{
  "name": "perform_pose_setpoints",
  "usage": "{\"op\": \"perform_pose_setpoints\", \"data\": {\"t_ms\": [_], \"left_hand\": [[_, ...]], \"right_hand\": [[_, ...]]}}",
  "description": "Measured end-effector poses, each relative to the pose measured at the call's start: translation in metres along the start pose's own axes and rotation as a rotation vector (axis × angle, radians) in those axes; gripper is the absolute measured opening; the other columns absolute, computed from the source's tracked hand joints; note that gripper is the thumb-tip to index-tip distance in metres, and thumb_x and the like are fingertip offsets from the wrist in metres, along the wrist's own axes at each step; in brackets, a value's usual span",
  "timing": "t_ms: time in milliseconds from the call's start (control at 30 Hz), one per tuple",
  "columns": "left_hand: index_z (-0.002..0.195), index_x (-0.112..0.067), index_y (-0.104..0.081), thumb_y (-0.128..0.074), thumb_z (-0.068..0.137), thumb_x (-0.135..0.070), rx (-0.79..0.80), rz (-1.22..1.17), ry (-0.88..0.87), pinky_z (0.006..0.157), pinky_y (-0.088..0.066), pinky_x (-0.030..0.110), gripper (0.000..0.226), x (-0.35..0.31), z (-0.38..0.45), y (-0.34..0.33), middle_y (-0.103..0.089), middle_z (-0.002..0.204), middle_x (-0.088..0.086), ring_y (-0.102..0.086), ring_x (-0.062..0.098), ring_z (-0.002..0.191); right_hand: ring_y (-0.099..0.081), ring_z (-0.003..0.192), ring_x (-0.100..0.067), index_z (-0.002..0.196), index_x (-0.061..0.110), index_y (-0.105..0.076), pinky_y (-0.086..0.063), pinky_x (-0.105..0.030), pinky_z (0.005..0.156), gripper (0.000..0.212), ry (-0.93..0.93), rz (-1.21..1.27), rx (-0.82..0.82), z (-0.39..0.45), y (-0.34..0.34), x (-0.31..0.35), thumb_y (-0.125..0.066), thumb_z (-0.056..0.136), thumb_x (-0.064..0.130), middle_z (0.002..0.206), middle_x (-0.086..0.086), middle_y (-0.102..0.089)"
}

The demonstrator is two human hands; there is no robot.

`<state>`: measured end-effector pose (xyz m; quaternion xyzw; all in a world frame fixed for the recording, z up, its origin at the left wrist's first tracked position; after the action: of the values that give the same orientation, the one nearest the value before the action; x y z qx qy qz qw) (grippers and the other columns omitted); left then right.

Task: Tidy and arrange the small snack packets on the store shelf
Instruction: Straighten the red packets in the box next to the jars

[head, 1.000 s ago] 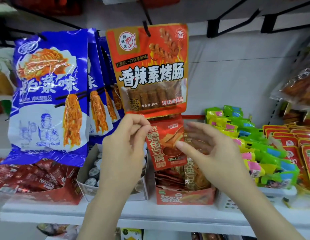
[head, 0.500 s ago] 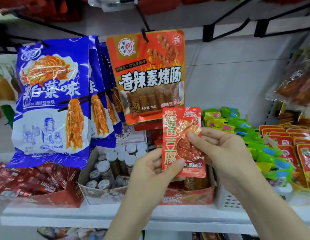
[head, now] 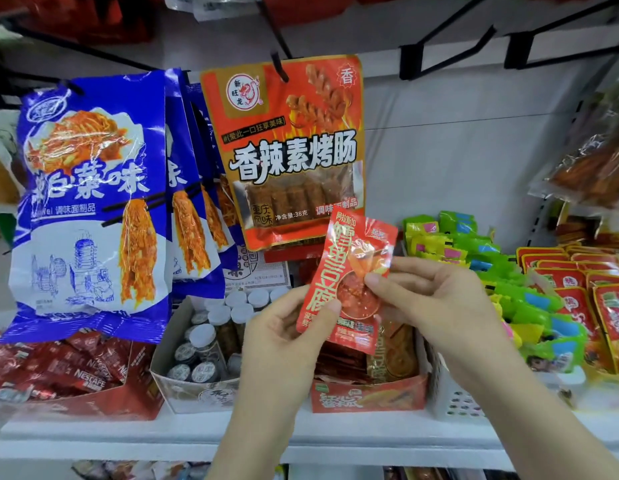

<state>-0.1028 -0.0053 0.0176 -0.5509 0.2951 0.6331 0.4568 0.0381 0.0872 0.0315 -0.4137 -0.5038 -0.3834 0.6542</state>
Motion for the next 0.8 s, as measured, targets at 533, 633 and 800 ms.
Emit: {"op": "perform_pose_setpoints", "data": {"t_ms": [533, 633, 800], "left_hand": [[0.116, -0.052, -0.063, -0.078, 0.06, -0.064, 0.13, 0.707, -0.461, 0.1, -0.039, 0.02, 0.059, -0.011, -0.01, -0.002, -0.044, 0.125, -0.021, -0.041, 0.002, 0.125], [0.124, -0.058, -0.048, -0.088, 0.052, -0.052, 0.206, 0.298, -0.152, 0.095, -0.052, 0.027, 0.083, -0.004, -0.007, 0.0, -0.052, 0.13, -0.021, -0.055, 0.003, 0.121], [0.133, -0.038, -0.05, -0.097, 0.049, -0.039, 0.283, -0.257, 0.187, 0.084, -0.057, 0.027, 0.096, 0.006, -0.006, -0.003, -0.07, 0.122, -0.002, -0.067, 0.019, 0.112]], "right_hand": [[-0.073, 0.076, -0.022, 0.078, 0.012, -0.077, -0.057, -0.024, 0.06, 0.038, -0.057, 0.085, -0.014, -0.005, -0.001, 0.008, -0.049, 0.101, 0.022, 0.086, -0.013, -0.076], [-0.068, 0.07, -0.02, 0.076, 0.011, -0.077, -0.057, -0.024, 0.057, 0.037, -0.03, 0.114, -0.042, -0.003, 0.001, 0.01, -0.051, 0.1, 0.02, 0.081, -0.014, -0.073], [-0.07, 0.068, -0.015, 0.076, 0.014, -0.077, -0.056, -0.022, 0.057, 0.037, 0.007, 0.092, 0.013, -0.001, -0.002, 0.009, -0.05, 0.1, 0.02, 0.08, -0.008, -0.075]]}}
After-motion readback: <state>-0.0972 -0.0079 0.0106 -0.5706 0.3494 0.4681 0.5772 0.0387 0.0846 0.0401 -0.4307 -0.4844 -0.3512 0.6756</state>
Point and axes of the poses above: each hand's wrist, its own z-axis towards the middle knuckle, its own y-axis out of the back of the hand, x = y × z, the point moved 3 cm from there along z, towards the middle knuckle
